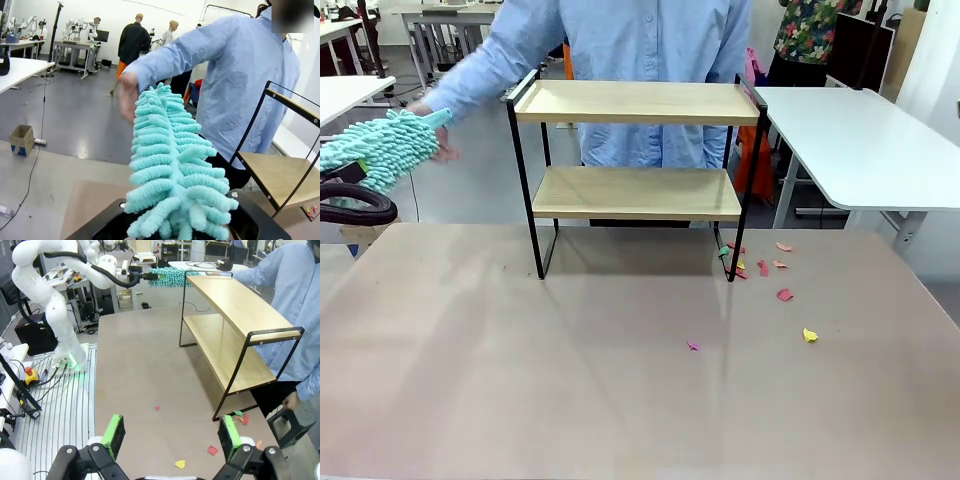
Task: Clean the shelf.
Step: Hand the Duster back to the human.
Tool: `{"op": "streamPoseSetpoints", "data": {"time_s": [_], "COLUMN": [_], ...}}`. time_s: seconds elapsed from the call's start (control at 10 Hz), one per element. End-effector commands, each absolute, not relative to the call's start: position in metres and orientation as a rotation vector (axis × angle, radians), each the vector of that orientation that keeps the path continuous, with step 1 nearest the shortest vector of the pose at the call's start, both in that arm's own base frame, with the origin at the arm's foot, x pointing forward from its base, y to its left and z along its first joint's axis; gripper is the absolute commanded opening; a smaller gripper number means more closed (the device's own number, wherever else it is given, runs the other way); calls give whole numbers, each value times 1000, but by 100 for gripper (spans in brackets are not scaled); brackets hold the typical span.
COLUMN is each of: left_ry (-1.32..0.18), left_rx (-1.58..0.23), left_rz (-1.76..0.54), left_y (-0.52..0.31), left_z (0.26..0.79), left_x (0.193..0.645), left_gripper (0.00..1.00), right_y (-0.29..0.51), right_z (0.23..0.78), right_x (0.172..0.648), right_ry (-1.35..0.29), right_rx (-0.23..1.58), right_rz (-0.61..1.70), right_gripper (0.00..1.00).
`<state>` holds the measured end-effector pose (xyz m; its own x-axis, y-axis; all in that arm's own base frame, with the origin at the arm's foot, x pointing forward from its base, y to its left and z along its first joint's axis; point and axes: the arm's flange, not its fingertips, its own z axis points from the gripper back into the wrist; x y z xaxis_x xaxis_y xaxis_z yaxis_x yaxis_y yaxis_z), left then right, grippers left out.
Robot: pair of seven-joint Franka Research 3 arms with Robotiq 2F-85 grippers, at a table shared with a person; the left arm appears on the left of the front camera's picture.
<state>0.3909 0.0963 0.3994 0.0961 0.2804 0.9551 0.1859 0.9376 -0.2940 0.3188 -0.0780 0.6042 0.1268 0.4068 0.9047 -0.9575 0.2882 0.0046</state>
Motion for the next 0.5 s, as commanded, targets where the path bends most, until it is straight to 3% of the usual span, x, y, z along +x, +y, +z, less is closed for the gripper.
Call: {"op": "streamPoseSetpoints", "data": {"time_s": [0.0,0.4], "left_ry": [-1494,-1494], "left_rx": [-393,-393], "left_rz": [75,75], "left_y": [95,95], "left_z": [402,402], "left_x": [389,389], "left_gripper": [17,17], "right_y": [-78,-78], "right_z": [606,606], "right_x": [320,320], "right_ry": [-995,-995], "right_rx": [728,728], "right_rz": [1141,1141], "right_gripper": [100,100]}}
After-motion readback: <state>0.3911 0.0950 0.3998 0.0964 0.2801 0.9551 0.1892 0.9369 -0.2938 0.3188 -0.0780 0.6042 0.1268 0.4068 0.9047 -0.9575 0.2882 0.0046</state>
